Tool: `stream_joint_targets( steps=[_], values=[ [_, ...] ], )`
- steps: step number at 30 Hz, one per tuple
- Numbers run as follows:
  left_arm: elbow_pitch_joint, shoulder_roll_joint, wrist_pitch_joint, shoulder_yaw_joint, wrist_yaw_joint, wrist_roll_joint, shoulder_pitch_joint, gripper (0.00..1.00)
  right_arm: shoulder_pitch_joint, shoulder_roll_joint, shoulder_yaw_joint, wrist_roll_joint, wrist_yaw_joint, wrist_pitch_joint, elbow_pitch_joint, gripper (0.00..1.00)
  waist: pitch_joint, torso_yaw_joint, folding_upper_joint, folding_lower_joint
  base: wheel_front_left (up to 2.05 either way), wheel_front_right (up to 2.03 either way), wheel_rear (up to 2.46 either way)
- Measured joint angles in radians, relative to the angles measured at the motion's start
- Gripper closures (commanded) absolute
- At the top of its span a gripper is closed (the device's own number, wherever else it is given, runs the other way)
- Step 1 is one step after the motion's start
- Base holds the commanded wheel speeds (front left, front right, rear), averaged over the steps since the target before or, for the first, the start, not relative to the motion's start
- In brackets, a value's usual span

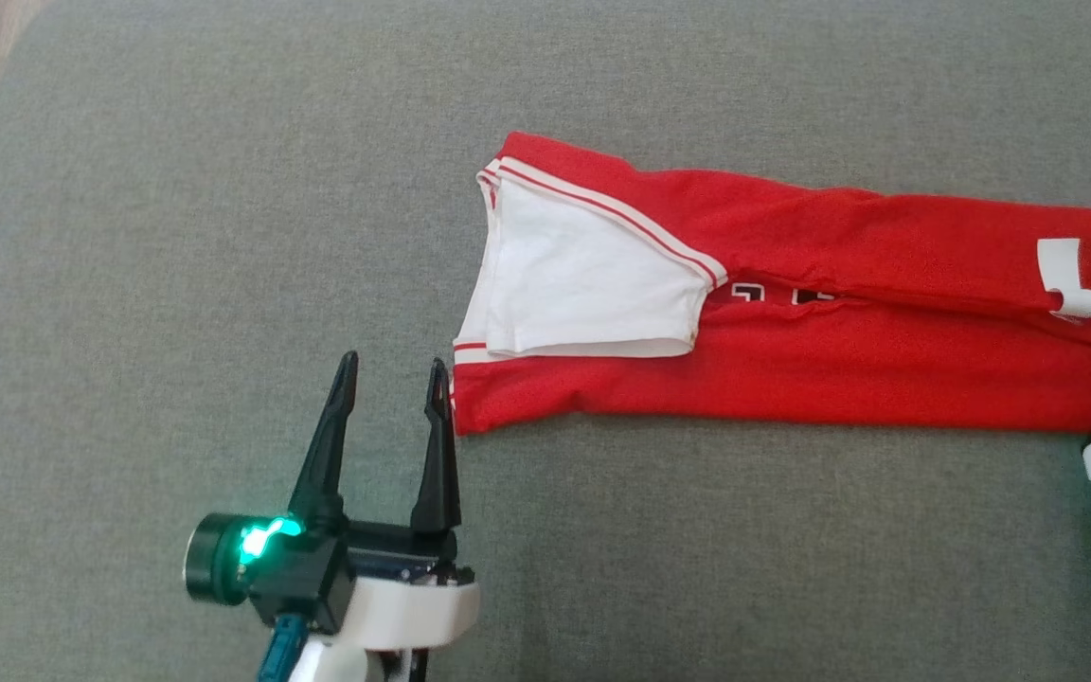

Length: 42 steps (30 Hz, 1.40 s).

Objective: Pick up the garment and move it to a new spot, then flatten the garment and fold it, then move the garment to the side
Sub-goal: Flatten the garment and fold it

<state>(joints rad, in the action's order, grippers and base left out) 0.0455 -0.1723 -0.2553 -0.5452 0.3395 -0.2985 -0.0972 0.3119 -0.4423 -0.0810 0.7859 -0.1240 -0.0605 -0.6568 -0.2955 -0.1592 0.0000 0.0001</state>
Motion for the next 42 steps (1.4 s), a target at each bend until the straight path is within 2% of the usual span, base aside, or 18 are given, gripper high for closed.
stream_joint_targets(
  steps=[7, 10, 14, 16, 21, 23, 26, 29, 32, 36, 37, 38, 39, 42],
  values=[
    [-0.016, 0.030, 0.000, 0.060, -0.054, 0.054, 0.044, 0.00, -0.034, -0.004, 0.049, -0.028, 0.000, -0.019, 0.024, 1.00, 0.016, 0.022, 0.0000, 0.0000, 0.00, 0.00, 0.00],
    [-0.024, 0.036, 0.000, 0.076, -0.077, 0.069, 0.045, 0.00, -0.038, -0.052, 0.092, -0.044, 0.000, 0.003, 0.047, 1.00, 0.023, 0.040, 0.0000, 0.0000, 0.00, 0.00, 0.00],
    [-0.031, 0.047, 0.000, 0.099, -0.101, 0.089, 0.045, 0.00, -0.031, -0.137, 0.154, -0.052, 0.000, 0.087, 0.151, 1.00, 0.029, 0.064, 0.0000, -0.0001, 0.00, 0.00, 0.00],
    [-0.037, 0.053, 0.000, 0.107, -0.113, 0.096, 0.045, 0.00, -0.012, -0.135, 0.173, -0.017, 0.000, 0.146, 0.238, 1.00, 0.031, 0.075, 0.0000, -0.0001, 0.00, 0.00, 0.00],
    [-0.045, 0.064, 0.000, 0.128, -0.131, 0.109, 0.045, 0.00, 0.056, -0.031, 0.184, 0.089, 0.000, 0.317, 0.523, 1.00, 0.027, 0.094, 0.0000, -0.0001, 0.00, 0.00, 0.00],
    [-0.054, 0.080, 0.000, 0.129, -0.147, 0.115, 0.045, 0.00, 0.065, 0.054, 0.154, 0.108, 0.000, 0.414, 0.671, 1.00, 0.021, 0.094, 0.0000, 0.0000, 0.00, 0.00, 0.00],
    [-0.065, 0.092, 0.000, 0.129, -0.157, 0.115, 0.044, 0.00, 0.065, 0.146, 0.095, 0.103, 0.000, 0.491, 0.769, 1.00, 0.017, 0.083, 0.0000, 0.0000, 0.00, 0.00, 0.00],
    [-0.072, 0.099, 0.000, 0.131, -0.167, 0.115, 0.042, 0.00, 0.068, 0.243, 0.023, 0.075, 0.000, 0.546, 0.808, 1.00, 0.013, 0.069, 0.0000, 0.0000, 0.00, 0.00, 0.00],
    [-0.078, 0.106, 0.000, 0.132, -0.182, 0.115, 0.040, 0.00, 0.070, 0.329, -0.067, 0.030, 0.000, 0.588, 0.796, 1.00, 0.007, 0.052, 0.0000, 0.0000, 0.00, 0.00, 0.00],
    [-0.083, 0.111, 0.000, 0.131, -0.189, 0.115, 0.031, 0.00, 0.070, 0.364, -0.136, -0.025, 0.000, 0.593, 0.731, 1.00, -0.001, 0.028, 0.0000, 0.0000, 0.00, 0.00, 0.00],
    [-0.084, 0.113, 0.000, 0.130, -0.192, 0.115, 0.026, 0.00, 0.070, 0.367, -0.153, -0.046, 0.000, 0.591, 0.702, 0.92, -0.003, 0.019, 0.0000, 0.0000, 0.00, 0.00, 0.00],
    [-0.085, 0.115, 0.000, 0.129, -0.192, 0.115, 0.021, 0.00, 0.069, 0.368, -0.169, -0.065, 0.000, 0.589, 0.672, 0.61, -0.006, 0.010, 0.0000, 0.0000, 0.00, 0.00, 0.00],
    [-0.085, 0.116, 0.000, 0.128, -0.192, 0.115, 0.017, 0.00, 0.065, 0.368, -0.182, -0.078, 0.000, 0.588, 0.648, 0.03, -0.009, 0.000, 0.0000, 0.0000, 0.00, 0.00, 0.00],
    [-0.088, 0.116, 0.000, 0.128, -0.193, 0.112, 0.016, 0.00, 0.048, 0.370, -0.216, -0.086, 0.000, 0.563, 0.625, 0.00, -0.014, -0.024, 0.0000, 0.0000, 0.00, 0.00, 0.00]
  ],
)
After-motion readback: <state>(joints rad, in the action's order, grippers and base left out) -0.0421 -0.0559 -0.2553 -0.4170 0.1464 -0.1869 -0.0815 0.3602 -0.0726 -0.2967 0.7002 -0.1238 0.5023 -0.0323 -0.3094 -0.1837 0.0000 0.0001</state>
